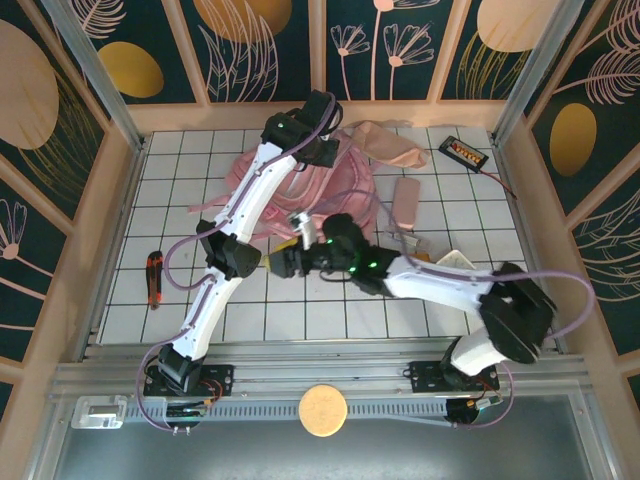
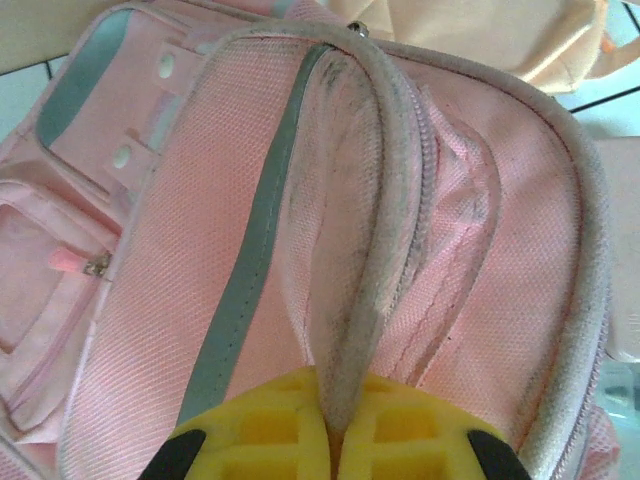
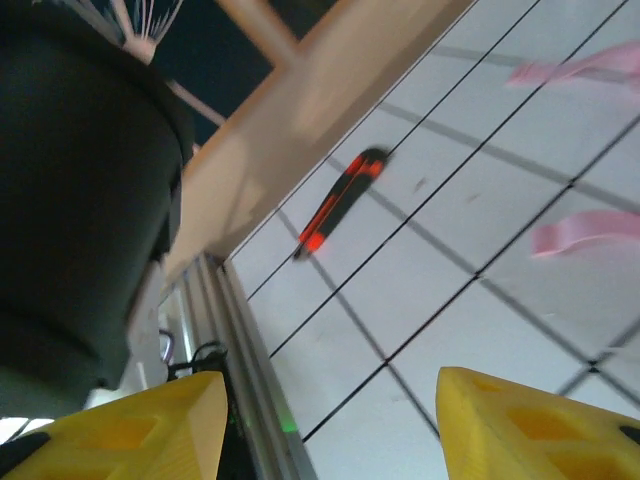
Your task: Pack the student bag
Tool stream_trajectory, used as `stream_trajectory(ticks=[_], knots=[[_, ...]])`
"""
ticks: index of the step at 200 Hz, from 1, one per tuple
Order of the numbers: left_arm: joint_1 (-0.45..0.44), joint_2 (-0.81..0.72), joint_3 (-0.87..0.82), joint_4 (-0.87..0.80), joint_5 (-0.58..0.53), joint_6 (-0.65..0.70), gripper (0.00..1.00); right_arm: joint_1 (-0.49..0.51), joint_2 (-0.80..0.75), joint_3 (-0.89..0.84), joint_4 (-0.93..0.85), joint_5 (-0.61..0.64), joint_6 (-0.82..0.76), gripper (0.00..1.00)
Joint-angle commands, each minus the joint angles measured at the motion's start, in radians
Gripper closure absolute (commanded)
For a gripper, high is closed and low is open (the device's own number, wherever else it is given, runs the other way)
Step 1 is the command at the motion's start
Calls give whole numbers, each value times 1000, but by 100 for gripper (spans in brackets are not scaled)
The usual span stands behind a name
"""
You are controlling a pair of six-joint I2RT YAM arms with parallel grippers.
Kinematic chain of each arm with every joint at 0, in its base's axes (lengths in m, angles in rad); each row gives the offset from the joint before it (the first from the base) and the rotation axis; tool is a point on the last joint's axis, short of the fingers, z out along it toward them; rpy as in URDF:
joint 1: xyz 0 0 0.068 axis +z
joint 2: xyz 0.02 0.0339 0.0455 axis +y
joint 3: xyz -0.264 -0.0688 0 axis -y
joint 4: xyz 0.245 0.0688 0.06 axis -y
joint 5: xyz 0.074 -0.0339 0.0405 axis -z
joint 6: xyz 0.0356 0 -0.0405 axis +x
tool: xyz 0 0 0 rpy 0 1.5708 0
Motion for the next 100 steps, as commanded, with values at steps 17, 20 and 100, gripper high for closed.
stream_trajectory(ticks=[17,20,100], knots=[[-2,-45,52,67,71,16,100,-255,-147,-14,-296,1,125,34],[-2,-45,51,66,70,17,100,-282,-147,-9,-310,-13,131,33],[-2,-81,-13,51,60,31,100,-618,64,133,-354,-341,117,33]])
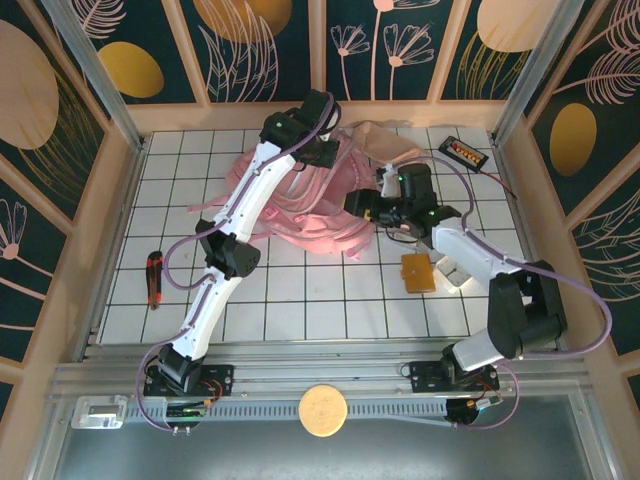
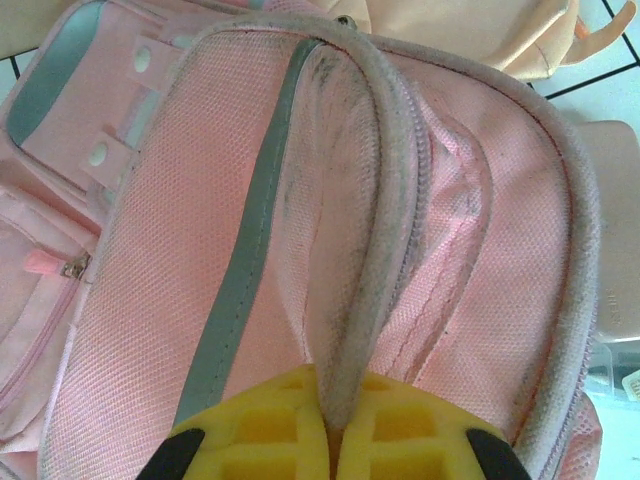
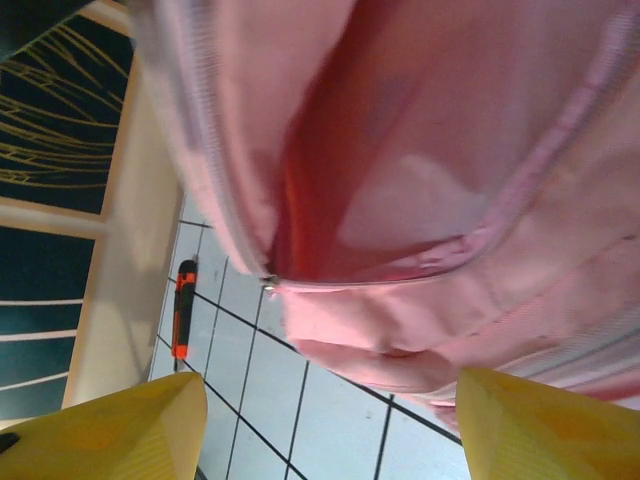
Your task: Pack the student bag
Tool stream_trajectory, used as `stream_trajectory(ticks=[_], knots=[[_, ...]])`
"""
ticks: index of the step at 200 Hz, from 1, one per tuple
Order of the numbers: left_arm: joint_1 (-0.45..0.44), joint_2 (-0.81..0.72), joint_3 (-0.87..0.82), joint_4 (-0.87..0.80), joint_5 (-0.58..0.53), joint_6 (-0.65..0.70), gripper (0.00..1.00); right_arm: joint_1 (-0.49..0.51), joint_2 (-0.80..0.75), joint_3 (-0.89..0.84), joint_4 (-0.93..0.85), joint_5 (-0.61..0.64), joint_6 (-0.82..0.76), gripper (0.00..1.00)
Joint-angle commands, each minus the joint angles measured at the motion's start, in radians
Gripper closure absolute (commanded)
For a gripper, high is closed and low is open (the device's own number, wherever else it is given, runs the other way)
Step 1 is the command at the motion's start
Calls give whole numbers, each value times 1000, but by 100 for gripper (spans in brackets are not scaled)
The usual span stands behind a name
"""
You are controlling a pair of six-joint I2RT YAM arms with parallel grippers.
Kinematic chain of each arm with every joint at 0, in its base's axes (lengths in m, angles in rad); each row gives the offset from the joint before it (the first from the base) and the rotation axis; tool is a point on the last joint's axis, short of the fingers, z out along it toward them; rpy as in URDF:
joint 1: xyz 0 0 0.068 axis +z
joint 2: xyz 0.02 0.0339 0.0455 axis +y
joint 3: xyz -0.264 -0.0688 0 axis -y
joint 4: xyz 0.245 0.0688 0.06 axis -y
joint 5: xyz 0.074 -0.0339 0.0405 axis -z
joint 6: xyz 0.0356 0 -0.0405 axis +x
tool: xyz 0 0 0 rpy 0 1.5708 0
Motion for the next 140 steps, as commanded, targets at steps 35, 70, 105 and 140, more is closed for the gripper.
stream_trajectory(ticks=[35,70,105,140], knots=[[-5,-105,-88,52,49,21,100,-39,72,53,182,-177,101,33],[-7,-135,-167,48,66,29,100,-42,186,127,383,-209,278,32],[-7,-152,-212,50,71,30,100,-41,306,228,464,-203,379,35],[-6,-156,-221,51,73,22,100,-32,374,282,474,-206,398,71]])
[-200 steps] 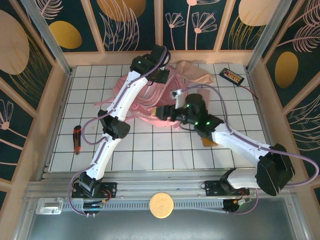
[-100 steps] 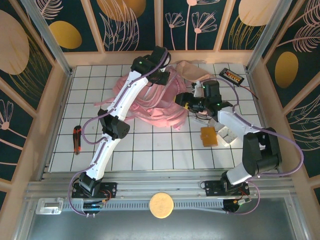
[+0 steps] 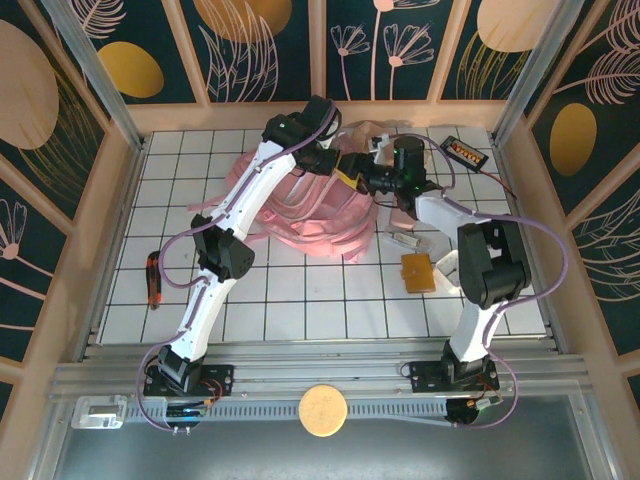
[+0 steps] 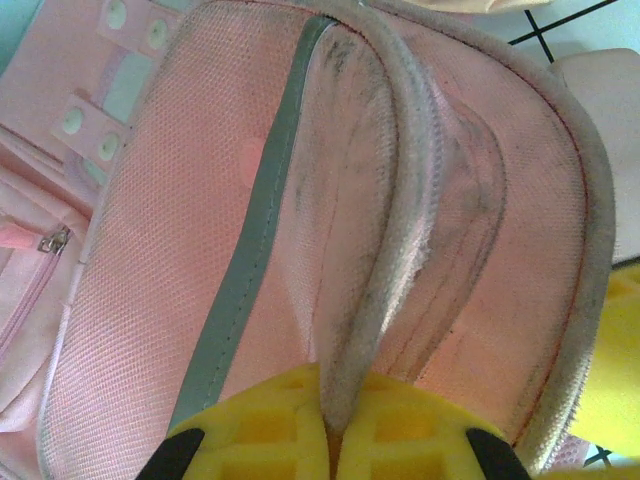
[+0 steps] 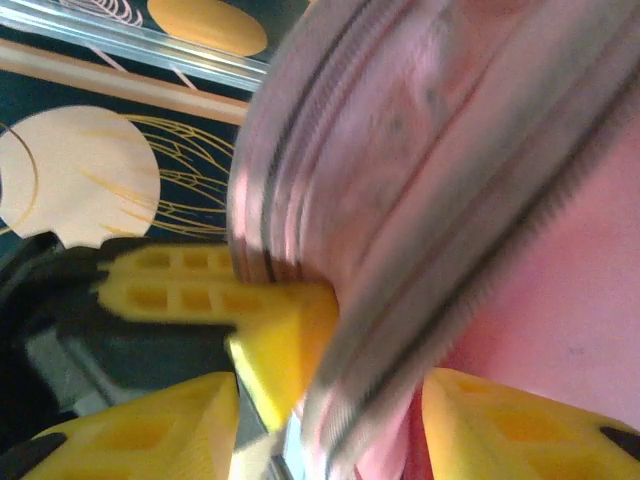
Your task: Pack the student bag
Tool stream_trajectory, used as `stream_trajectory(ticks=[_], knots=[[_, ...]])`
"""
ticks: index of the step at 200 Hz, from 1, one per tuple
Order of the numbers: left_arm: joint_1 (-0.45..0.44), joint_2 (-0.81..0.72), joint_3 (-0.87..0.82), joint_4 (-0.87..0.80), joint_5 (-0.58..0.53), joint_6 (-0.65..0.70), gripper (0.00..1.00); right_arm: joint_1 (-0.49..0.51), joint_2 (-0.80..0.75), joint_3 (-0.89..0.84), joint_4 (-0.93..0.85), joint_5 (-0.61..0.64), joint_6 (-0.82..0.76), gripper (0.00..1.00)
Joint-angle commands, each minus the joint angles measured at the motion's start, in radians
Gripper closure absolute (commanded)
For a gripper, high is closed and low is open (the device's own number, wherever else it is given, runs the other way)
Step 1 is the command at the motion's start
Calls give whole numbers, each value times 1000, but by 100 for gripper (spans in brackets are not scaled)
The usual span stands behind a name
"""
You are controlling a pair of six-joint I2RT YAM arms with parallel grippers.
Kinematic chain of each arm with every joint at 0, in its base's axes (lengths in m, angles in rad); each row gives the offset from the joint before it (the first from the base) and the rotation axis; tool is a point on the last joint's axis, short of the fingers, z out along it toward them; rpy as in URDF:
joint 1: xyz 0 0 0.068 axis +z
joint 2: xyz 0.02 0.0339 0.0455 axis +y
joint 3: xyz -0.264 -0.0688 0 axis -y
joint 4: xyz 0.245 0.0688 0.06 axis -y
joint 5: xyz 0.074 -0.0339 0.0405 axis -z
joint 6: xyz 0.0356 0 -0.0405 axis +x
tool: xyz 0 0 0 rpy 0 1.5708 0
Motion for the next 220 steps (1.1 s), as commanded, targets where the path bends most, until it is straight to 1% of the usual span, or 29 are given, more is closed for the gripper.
stream_trajectory(ticks=[1,7,16,19,26,33,45,52,57,65,73,75,84,89,102,104,106,114,124,131,140,147,154,160,183,199,204,220], knots=[[-7,-68,-2,-2,22,2,100,7,27,35,77,-23,55,72],[-6,-70,0,-10,-5,-9,100,7,28,33,81,-19,56,79],[-7,-75,7,-26,-46,-21,90,9,22,32,84,-12,55,87],[-7,-77,7,-30,-59,-24,88,8,20,31,84,-10,52,92],[-7,-83,6,-43,-90,-36,80,10,12,34,79,-6,46,100],[-5,-87,13,-61,-124,-49,71,10,4,40,73,1,40,100],[-6,-88,33,-92,-163,-63,64,10,-6,51,53,11,30,100],[-6,-89,50,-118,-196,-80,57,10,-12,62,38,17,25,100],[-7,-88,69,-139,-218,-94,50,12,-17,70,29,22,21,100],[-6,-88,101,-162,-238,-108,35,15,-22,81,14,28,12,100],[-6,-112,79,-161,-239,-118,22,18,-22,98,-7,38,-1,100],[-6,-117,74,-161,-242,-122,20,19,-22,103,-13,40,-4,100],[-6,-144,47,-161,-248,-130,17,21,-22,118,-36,46,-16,100],[-6,-153,33,-161,-250,-133,13,22,-18,126,-44,48,-18,100],[-7,-155,4,-159,-252,-134,11,22,-15,137,-65,62,-25,100],[-8,-154,-1,-159,-261,-132,5,23,-14,139,-70,63,-25,100],[-10,-152,-5,-160,-271,-131,2,23,-15,141,-76,66,-26,100],[-29,-154,-50,-160,-362,-115,1,22,-15,154,-102,76,-32,100],[-57,-178,-172,-159,-511,-101,2,27,-17,180,-142,87,-56,100],[-65,-206,-286,-154,-583,-110,1,30,-18,197,-168,93,-77,100],[-64,-268,-457,-113,-623,-122,1,38,-16,215,-195,96,-98,100],[-64,-348,-607,-35,-628,-124,1,42,-13,228,-210,94,-108,100],[-62,-433,-738,53,-615,-144,1,44,-9,234,-216,91,-112,100],[-56,-520,-846,126,-581,-167,1,47,-6,239,-217,87,-113,100],[-13,-854,-1210,451,-357,-223,1,54,0,240,-225,89,-116,100],[40,-1070,-1470,708,-147,-287,1,61,7,255,-251,87,-127,100],[65,-1128,-1553,796,-59,-319,1,64,8,260,-262,87,-132,100],[143,-1246,-1798,1070,211,-444,1,72,9,279,-288,88,-148,100]])
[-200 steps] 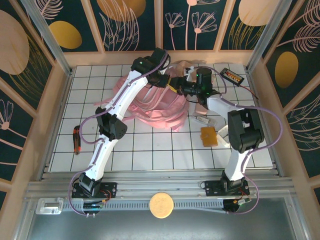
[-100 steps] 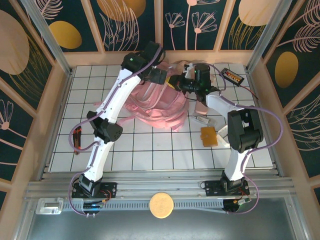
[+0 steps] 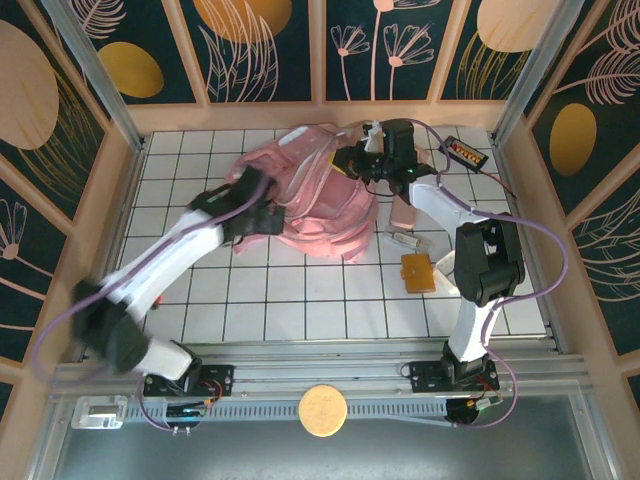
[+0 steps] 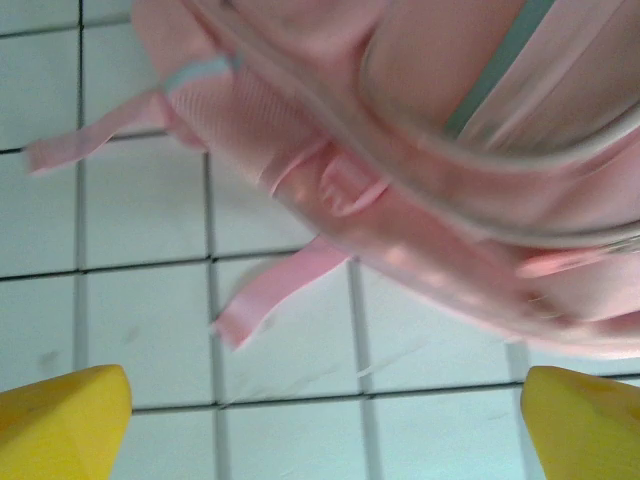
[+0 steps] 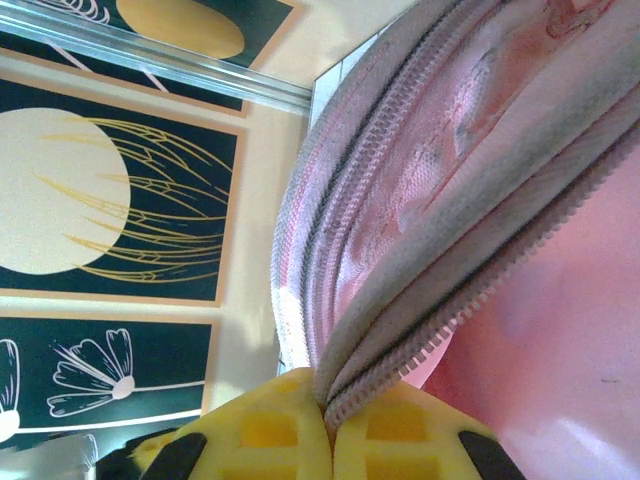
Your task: Pack the student bag
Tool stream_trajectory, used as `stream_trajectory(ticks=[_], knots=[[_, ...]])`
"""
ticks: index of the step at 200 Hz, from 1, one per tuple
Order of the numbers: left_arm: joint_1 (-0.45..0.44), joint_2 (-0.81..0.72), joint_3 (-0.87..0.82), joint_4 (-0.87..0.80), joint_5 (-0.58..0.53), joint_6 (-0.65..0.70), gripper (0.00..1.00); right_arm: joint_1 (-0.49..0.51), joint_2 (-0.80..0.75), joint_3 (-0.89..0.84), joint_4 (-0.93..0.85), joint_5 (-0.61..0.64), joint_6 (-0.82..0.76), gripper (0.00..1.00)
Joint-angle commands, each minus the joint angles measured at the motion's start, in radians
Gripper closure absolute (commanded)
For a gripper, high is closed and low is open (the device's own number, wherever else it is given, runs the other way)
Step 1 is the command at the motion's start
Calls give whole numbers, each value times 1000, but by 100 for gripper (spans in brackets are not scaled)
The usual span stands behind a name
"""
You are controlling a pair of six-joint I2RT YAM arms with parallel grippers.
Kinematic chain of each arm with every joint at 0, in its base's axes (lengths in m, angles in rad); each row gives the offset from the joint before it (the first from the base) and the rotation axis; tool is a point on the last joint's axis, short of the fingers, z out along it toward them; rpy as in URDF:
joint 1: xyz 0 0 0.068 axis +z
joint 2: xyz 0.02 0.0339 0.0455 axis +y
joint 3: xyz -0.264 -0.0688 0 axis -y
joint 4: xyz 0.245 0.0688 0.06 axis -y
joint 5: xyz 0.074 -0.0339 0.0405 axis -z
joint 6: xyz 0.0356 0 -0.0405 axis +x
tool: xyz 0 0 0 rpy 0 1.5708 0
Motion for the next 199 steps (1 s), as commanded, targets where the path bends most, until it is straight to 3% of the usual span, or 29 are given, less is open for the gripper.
stream_trajectory(ticks=[1,28,46,102,154,199], knots=[[86,-157,-268,530,417,-209,2,25,-7,77,-2,-5,-56,100],[107,-136,-435,797,646,-320,8,36,-7,107,-41,-7,-71,100],[107,-86,-467,904,713,-366,15,39,-10,119,-65,-10,-84,100],[107,19,-466,953,731,-368,24,41,-50,73,-74,-13,-93,100],[107,80,-413,818,694,-274,28,42,-74,37,-37,-9,-65,100],[110,132,-390,819,695,-246,33,49,-86,33,-46,0,-65,100]])
